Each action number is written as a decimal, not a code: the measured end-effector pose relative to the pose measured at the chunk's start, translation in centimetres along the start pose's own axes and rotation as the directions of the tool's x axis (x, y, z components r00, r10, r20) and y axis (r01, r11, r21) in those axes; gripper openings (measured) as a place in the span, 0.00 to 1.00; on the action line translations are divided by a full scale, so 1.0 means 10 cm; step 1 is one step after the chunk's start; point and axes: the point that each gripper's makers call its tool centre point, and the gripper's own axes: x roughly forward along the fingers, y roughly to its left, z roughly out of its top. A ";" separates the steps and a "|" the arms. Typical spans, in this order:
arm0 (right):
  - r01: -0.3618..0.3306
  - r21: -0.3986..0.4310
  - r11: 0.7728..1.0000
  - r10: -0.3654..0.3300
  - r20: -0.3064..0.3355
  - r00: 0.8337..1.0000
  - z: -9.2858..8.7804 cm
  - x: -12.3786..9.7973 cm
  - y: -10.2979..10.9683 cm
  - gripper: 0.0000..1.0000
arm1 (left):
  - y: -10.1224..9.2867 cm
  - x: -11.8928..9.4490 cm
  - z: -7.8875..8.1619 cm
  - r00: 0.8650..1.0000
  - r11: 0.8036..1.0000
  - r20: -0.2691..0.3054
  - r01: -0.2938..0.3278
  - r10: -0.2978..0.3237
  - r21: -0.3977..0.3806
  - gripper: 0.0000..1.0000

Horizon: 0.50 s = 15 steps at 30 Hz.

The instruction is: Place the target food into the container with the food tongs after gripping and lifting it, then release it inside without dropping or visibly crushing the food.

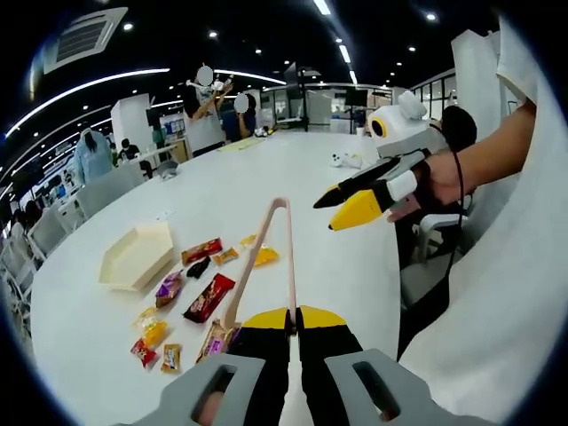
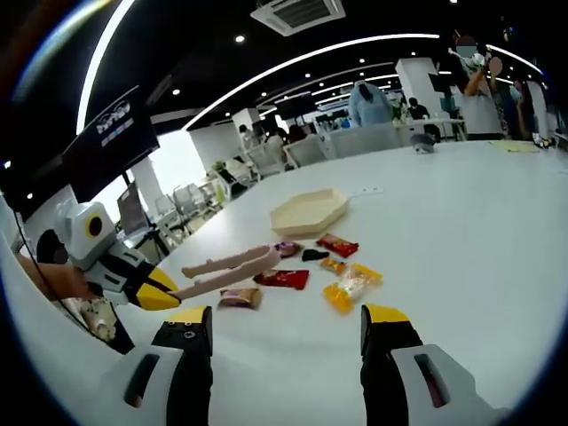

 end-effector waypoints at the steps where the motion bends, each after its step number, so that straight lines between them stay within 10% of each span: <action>1: -0.006 0.006 1.000 0.006 0.006 1.000 0.02 0.00 0.01 0.68 | 0.00 -0.01 0.01 1.000 1.000 0.005 0.000 0.000 -0.001 0.00; 15: -0.099 0.075 0.992 0.096 0.047 0.994 0.22 -0.03 0.03 0.68 | -0.10 0.07 0.34 0.998 0.997 0.066 -0.001 0.006 -0.082 0.00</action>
